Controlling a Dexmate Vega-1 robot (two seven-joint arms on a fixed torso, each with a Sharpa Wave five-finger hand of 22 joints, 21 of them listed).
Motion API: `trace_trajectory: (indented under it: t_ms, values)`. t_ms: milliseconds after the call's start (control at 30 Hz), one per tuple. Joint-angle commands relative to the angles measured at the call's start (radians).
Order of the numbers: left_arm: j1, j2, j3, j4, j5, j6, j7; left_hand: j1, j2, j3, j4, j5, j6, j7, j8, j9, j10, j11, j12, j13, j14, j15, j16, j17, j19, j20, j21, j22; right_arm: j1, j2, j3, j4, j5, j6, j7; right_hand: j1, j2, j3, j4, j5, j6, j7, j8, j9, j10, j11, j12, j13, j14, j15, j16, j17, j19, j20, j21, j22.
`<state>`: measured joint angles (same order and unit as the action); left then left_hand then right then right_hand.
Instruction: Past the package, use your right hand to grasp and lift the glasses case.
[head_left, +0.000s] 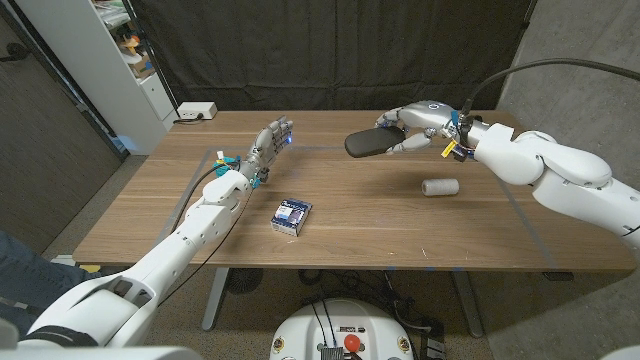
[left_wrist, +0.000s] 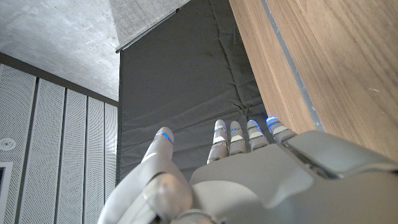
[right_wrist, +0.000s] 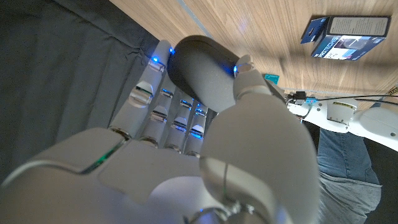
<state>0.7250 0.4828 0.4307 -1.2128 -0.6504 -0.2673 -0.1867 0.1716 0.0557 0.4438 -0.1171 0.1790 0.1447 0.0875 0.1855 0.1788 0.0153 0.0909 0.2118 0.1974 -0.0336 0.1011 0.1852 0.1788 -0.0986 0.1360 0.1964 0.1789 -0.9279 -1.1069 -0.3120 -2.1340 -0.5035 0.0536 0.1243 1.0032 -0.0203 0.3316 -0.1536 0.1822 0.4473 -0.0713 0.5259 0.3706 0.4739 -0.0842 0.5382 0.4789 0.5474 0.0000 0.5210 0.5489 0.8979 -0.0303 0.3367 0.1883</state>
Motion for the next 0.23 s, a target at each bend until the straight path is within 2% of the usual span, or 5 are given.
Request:
trace_trajectory:
  t_ms: [33, 233]
  values:
    - [-0.017, -0.015, -0.003, 0.039, -0.008, -0.011, -0.016, 0.005, 0.013, -0.001, 0.002, 0.000, 0.006, -0.001, 0.003, 0.002, 0.004, 0.004, 0.003, 0.002, -0.001, 0.003, 0.005, 0.004, -0.002, 0.006, 0.006, 0.005, 0.045, 0.034, -0.040, 0.018, -0.011, -0.001, 0.035, 0.141, 0.161, 0.011, 0.010, 0.009, 0.307, -0.101, 0.006, 0.026, 0.033, -0.027, 0.006, 0.072, 0.060, -0.115, -0.003, 0.004, 0.005, -0.002, 0.006, 0.006]
    - [-0.030, -0.023, -0.002, 0.067, -0.010, -0.017, -0.031, 0.007, 0.016, 0.001, 0.001, 0.000, 0.006, 0.000, 0.003, 0.002, 0.005, 0.006, 0.004, 0.002, 0.000, 0.003, 0.005, 0.004, -0.001, 0.007, 0.006, 0.005, 0.063, 0.050, -0.058, 0.029, -0.015, -0.007, 0.046, 0.139, 0.161, 0.009, 0.012, 0.008, 0.308, -0.100, 0.007, 0.028, 0.035, -0.028, 0.008, 0.075, 0.062, -0.117, -0.003, 0.007, 0.004, -0.004, 0.007, 0.006]
